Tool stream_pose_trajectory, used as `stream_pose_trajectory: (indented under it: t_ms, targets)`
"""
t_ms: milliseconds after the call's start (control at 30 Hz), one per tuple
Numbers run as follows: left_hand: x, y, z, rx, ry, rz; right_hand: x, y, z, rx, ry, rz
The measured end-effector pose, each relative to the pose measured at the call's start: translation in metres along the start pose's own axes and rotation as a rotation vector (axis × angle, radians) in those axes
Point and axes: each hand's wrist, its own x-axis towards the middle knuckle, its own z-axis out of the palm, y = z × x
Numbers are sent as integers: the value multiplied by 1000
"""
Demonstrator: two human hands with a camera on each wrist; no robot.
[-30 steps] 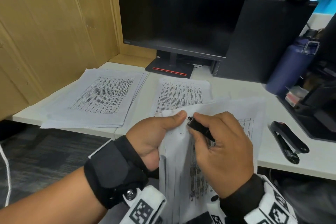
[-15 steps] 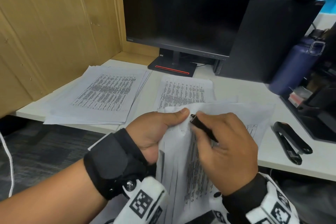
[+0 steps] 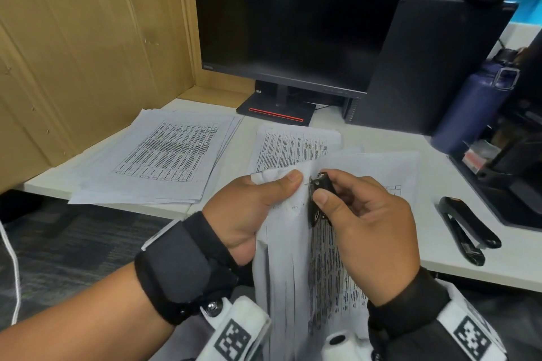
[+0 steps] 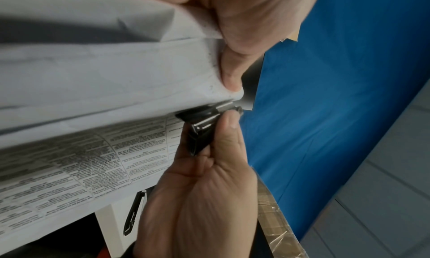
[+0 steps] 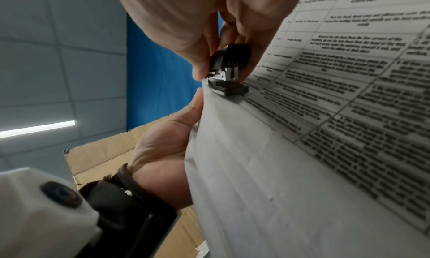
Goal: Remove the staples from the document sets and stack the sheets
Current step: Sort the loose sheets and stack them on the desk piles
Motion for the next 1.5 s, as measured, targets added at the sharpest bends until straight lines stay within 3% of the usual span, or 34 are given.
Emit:
stream_pose_trajectory:
  t_ms: [333, 600, 767, 867, 1000, 1100, 1200, 1300, 1400, 1433, 1500]
  targets:
    - [4, 1, -5, -21, -48, -53, 6, 1, -2, 139, -60, 130]
    - [13, 0, -18, 63, 109, -91, 12, 9, -6, 5, -60, 82]
    - [20, 22, -37, -22, 222, -118, 40, 25, -43, -82, 119, 130]
    - [21, 37, -42, -57, 218, -187, 60, 45, -76, -312, 223, 237]
    - [18, 45, -42, -96, 158, -206, 64, 71, -99, -708, -10, 421]
    - [18, 47, -42, -119, 160, -235, 64, 78, -99, -921, -159, 457]
    - [15, 48, -40, -123, 112, -252, 67, 82, -102, -1051, -212, 442]
    - [16, 44, -40, -83, 89, -215, 68, 68, -102, -1050, -70, 299]
    - [17, 39, -39, -4, 124, -139, 58, 26, -85, -933, 120, -132]
    - [17, 37, -37, 32, 125, -109, 51, 8, -72, -857, 105, -277]
    - [15, 32, -31, 76, 99, -67, 39, -16, -42, -721, -66, -453]
